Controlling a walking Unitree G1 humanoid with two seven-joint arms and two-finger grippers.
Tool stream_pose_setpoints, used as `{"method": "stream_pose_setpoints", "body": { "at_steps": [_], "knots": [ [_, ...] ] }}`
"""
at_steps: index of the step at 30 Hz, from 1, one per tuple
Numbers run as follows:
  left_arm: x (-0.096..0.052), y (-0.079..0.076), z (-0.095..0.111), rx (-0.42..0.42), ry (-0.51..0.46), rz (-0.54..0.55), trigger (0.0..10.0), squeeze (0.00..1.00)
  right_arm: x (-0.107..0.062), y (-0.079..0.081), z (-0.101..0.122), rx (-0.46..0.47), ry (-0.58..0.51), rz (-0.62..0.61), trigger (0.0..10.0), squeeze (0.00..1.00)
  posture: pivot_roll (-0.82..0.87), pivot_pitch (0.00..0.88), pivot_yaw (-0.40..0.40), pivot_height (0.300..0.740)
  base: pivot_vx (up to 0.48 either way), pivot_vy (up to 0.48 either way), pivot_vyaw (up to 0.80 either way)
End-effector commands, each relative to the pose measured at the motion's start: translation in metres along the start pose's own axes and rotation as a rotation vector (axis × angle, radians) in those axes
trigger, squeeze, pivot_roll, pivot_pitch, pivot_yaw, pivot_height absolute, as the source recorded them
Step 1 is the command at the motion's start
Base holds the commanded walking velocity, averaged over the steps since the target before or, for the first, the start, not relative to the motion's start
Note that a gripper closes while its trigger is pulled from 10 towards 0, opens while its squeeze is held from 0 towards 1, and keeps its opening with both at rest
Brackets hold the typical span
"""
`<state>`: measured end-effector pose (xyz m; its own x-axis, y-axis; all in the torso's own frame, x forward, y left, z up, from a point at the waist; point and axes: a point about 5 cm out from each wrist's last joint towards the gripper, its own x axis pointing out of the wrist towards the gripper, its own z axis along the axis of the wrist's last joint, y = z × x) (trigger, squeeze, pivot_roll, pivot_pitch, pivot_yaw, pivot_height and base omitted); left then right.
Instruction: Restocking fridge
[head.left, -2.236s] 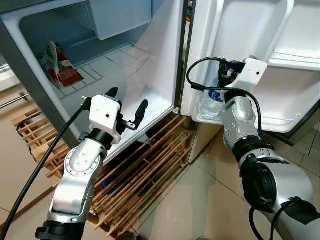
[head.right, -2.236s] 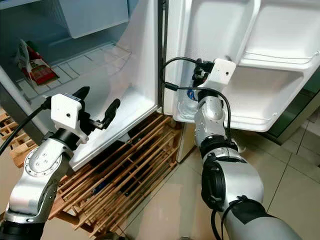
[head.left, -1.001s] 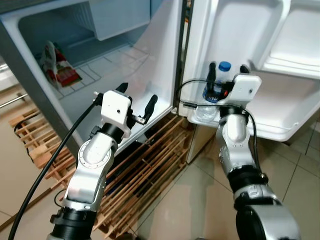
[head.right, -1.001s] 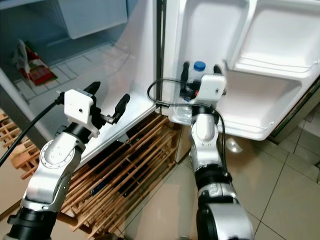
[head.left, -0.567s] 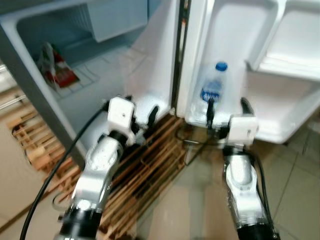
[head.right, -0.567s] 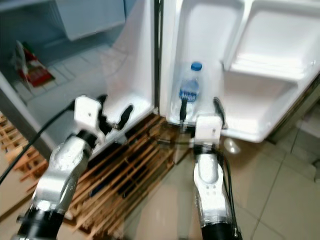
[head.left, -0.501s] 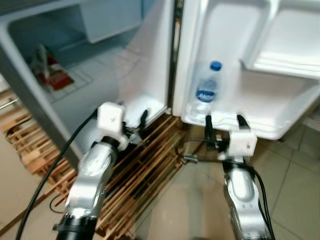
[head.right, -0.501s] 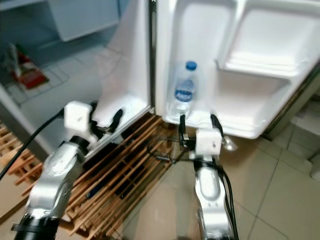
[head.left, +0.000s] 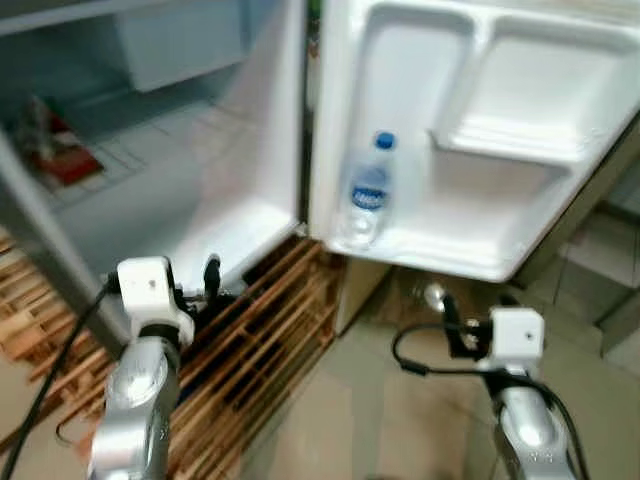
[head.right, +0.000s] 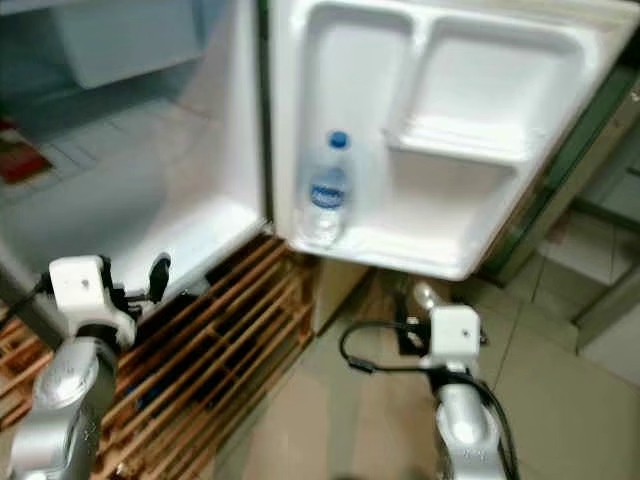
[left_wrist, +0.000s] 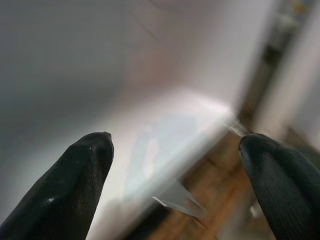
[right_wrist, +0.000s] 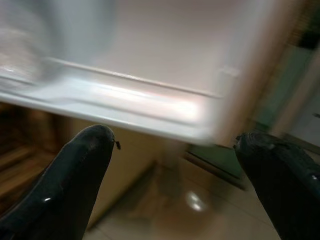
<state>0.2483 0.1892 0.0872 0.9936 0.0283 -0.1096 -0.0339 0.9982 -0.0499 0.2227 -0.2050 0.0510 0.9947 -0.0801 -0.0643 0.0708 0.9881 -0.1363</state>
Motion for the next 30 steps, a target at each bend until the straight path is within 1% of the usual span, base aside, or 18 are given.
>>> {"method": "stream_pose_setpoints", "body": {
  "at_steps": [1, 3, 4, 6, 7, 9, 11, 13, 14, 15, 17, 18, 21, 22, 25, 26, 27, 30],
  "knots": [
    [0.002, -0.005, 0.01, 0.039, -0.049, -0.038, 10.0, 0.0, 0.006, 0.007, 0.007, 0.011, -0.023, 0.018, 10.0, 0.0, -0.07, 0.0, -0.034, 0.74, 0.0, -0.48, 0.0],
    [0.005, -0.005, 0.011, 0.052, -0.06, -0.034, 10.0, 0.0, 0.007, 0.01, 0.007, 0.001, -0.025, 0.033, 10.0, 0.0, -0.07, 0.0, -0.039, 0.74, 0.0, -0.48, 0.0],
    [0.008, -0.005, 0.013, 0.034, -0.06, -0.017, 10.0, 0.0, 0.009, 0.013, 0.008, -0.001, -0.025, 0.039, 10.0, 0.0, -0.07, 0.0, -0.046, 0.74, 0.0, -0.48, 0.0],
    [0.009, -0.006, 0.014, 0.027, -0.065, -0.015, 10.0, 0.0, 0.01, 0.014, 0.009, 0.0, -0.027, 0.043, 10.0, 0.0, -0.07, 0.0, -0.049, 0.74, 0.0, -0.48, 0.0],
    [0.007, -0.009, 0.014, 0.024, -0.07, -0.019, 10.0, 0.0, 0.012, 0.016, 0.011, 0.001, -0.026, 0.055, 10.0, 0.0, -0.08, 0.0, -0.041, 0.74, 0.0, -0.48, 0.0],
    [0.004, -0.012, 0.012, 0.008, -0.072, -0.028, 10.0, 0.0, 0.012, 0.014, 0.013, -0.004, -0.033, 0.067, 10.0, 0.0, -0.09, 0.0, -0.035, 0.74, 0.0, -0.48, 0.0],
    [0.002, -0.015, 0.013, -0.031, -0.09, -0.055, 10.0, 0.0, 0.012, 0.012, 0.017, -0.003, -0.059, 0.057, 10.0, 0.0, -0.1, 0.0, -0.026, 0.74, 0.0, -0.48, 0.0],
    [0.002, -0.016, 0.013, -0.022, -0.092, -0.066, 10.0, 0.0, 0.011, 0.012, 0.02, -0.005, -0.074, 0.057, 10.0, 0.0, -0.11, 0.0, -0.018, 0.74, 0.0, -0.48, 0.0],
    [0.005, -0.018, 0.014, -0.007, -0.095, -0.079, 10.0, 0.0, 0.008, 0.014, 0.024, -0.011, -0.097, 0.068, 10.0, 0.0, -0.13, 0.0, -0.004, 0.74, 0.0, -0.48, 0.0],
    [0.005, -0.018, 0.014, -0.007, -0.095, -0.079, 10.0, 0.0, 0.008, 0.014, 0.024, -0.011, -0.097, 0.068, 10.0, 0.0, -0.13, 0.0, -0.004, 0.74, 0.0, -0.48, 0.0],
    [0.013, -0.018, 0.016, 0.008, -0.094, -0.082, 10.0, 0.0, 0.004, 0.018, 0.025, -0.03, -0.109, 0.085, 10.0, 0.0, -0.14, 0.0, 0.015, 0.74, 0.0, -0.48, 0.0],
    [0.015, -0.019, 0.016, 0.013, -0.094, -0.082, 10.0, 0.0, 0.003, 0.019, 0.025, -0.018, -0.109, 0.083, 10.0, 0.0, -0.15, 0.0, 0.018, 0.74, 0.0, -0.48, 0.0],
    [0.023, -0.023, 0.022, 0.016, -0.113, -0.104, 10.0, 0.0, 0.002, 0.021, 0.024, -0.024, -0.106, 0.085, 10.0, 0.0, -0.16, 0.0, 0.031, 0.74, 0.0, -0.472, 0.72],
    [0.026, -0.024, 0.023, 0.018, -0.116, -0.113, 10.0, 0.0, 0.003, 0.023, 0.023, -0.015, -0.102, 0.081, 10.0, 0.0, -0.18, 0.0, 0.042, 0.74, 0.0, -0.472, 0.67],
    [0.029, -0.025, 0.022, 0.02, -0.114, -0.117, 10.0, 0.0, 0.005, 0.025, 0.023, -0.009, -0.102, 0.082, 10.0, 0.0, -0.18, 0.0, 0.051, 0.74, 0.0, -0.472, 0.65],
    [0.033, -0.028, 0.023, 0.027, -0.116, -0.121, 10.0, 0.0, 0.007, 0.026, 0.023, -0.007, -0.104, 0.085, 10.0, 0.0, -0.18, 0.0, 0.054, 0.74, 0.0, -0.472, 0.64],
    [0.033, -0.028, 0.023, 0.027, -0.116, -0.121, 10.0, 0.0, 0.007, 0.026, 0.023, -0.007, -0.104, 0.085, 10.0, 0.0, -0.18, 0.0, 0.054, 0.74, 0.0, -0.472, 0.64],
    [0.041, -0.032, 0.03, 0.033, -0.142, -0.135, 10.0, 0.0, 0.011, 0.029, 0.024, -0.005, -0.108, 0.09, 10.0, 0.0, -0.17, 0.0, 0.063, 0.74, 0.0, -0.472, 0.63]
  ]
}}
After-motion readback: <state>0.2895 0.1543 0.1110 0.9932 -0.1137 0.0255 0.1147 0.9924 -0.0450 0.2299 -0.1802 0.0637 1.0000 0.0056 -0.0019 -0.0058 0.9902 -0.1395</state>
